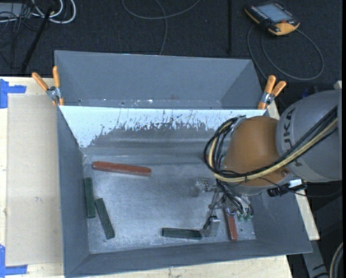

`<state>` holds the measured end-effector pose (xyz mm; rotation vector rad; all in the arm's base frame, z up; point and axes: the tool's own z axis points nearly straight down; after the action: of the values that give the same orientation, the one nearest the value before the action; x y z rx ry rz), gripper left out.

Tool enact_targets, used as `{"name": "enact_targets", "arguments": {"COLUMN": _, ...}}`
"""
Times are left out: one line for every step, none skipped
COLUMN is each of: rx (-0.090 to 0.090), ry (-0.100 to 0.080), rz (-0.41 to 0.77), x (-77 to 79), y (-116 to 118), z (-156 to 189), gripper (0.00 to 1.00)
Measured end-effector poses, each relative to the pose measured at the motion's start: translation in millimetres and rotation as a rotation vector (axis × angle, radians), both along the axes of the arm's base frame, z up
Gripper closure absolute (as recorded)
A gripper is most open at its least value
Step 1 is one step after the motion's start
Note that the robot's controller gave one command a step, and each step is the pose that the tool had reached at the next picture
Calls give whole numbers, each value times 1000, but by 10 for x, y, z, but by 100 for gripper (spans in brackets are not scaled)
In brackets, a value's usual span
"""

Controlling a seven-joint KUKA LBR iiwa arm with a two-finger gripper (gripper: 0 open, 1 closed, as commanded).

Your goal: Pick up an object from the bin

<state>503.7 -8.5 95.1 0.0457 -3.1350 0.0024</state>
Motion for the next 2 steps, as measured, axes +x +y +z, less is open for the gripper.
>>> {"name": "enact_targets", "arguments": {"rx": 2, "ry": -8, "rz": -34, "x": -63, "y": 519, "z": -69, "gripper": 0}}
{"name": "enact_targets", "arguments": {"rx": 2, "ry": -7, "rz": 11, "x": -290, "y": 279, "z": -245, "gripper": 100}}
